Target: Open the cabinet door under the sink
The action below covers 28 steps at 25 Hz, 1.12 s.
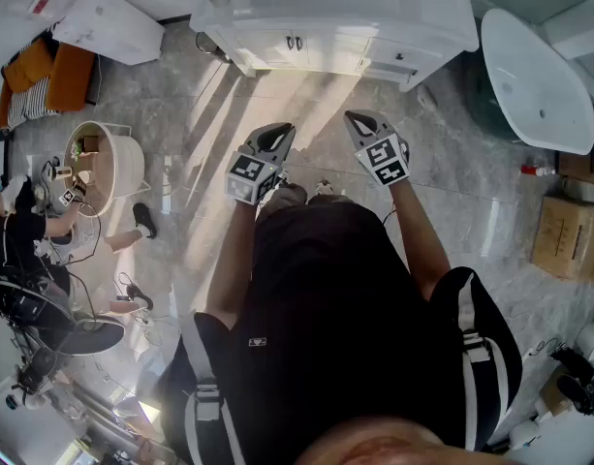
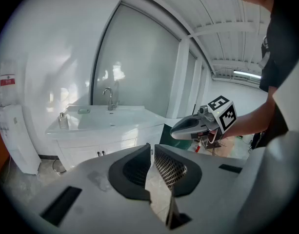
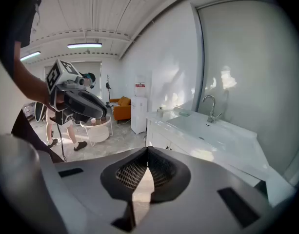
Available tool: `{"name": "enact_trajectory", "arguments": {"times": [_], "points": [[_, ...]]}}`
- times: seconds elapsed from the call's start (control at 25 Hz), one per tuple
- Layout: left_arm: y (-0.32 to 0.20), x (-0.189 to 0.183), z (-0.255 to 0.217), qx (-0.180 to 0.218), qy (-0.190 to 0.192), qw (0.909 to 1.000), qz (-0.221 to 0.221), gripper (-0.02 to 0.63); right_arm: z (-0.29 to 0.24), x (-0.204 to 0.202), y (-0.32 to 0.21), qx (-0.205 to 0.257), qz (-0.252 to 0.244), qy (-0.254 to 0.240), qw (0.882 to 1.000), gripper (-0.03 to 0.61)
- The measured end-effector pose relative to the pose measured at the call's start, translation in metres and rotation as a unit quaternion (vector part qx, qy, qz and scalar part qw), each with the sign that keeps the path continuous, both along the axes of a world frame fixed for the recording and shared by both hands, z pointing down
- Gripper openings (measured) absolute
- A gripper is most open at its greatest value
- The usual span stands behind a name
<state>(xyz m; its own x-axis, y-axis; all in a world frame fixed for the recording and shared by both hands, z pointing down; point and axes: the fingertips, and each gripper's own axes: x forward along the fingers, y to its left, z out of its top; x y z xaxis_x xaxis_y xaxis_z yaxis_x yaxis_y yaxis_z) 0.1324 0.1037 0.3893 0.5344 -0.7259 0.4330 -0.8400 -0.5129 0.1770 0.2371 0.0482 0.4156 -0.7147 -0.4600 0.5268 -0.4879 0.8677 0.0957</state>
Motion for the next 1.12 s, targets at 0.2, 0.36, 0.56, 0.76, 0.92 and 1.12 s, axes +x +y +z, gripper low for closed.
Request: {"name": "enact_trajectory", "arguments": {"times": [0.2, 0.36, 0.56, 0.76, 0.92, 1.12], "points": [[-0.002, -0.005, 0.002, -0.001, 0.002, 0.9999, -0.010, 0.034, 0.000, -0.002, 0.002, -0.001, -0.007, 0.002, 1.000, 0.058], [-0.004, -0.009, 0.001, 0.001, 0.003, 0.9999, -0.013, 0.034, -0.003, -0.005, -0.001, 0.000, -0.005, -0.002, 1.000, 0.058], [0.000, -0.019, 0.008, 0.006, 0.009, 0.9999, -0.011, 0.034, -0.005, -0.012, 0.001, 0.006, 0.010, -0.005, 1.000, 0.058], [0.005, -0.033, 0.009, 0.006, 0.012, 0.9999, -0.005, 0.034, -0.006, -0.019, 0.009, 0.008, 0.022, 0.005, 1.000, 0.058], [0.008, -0.047, 0.014, 0.009, 0.037, 0.9993, -0.003, 0.034, -0.006, -0.025, 0.018, 0.006, 0.037, 0.015, 0.999, 0.058], [0.007, -0.067, 0.016, -0.007, 0.037, 0.9993, 0.009, 0.034, -0.005, -0.038, 0.020, 0.003, 0.055, 0.030, 0.998, 0.058]]}}
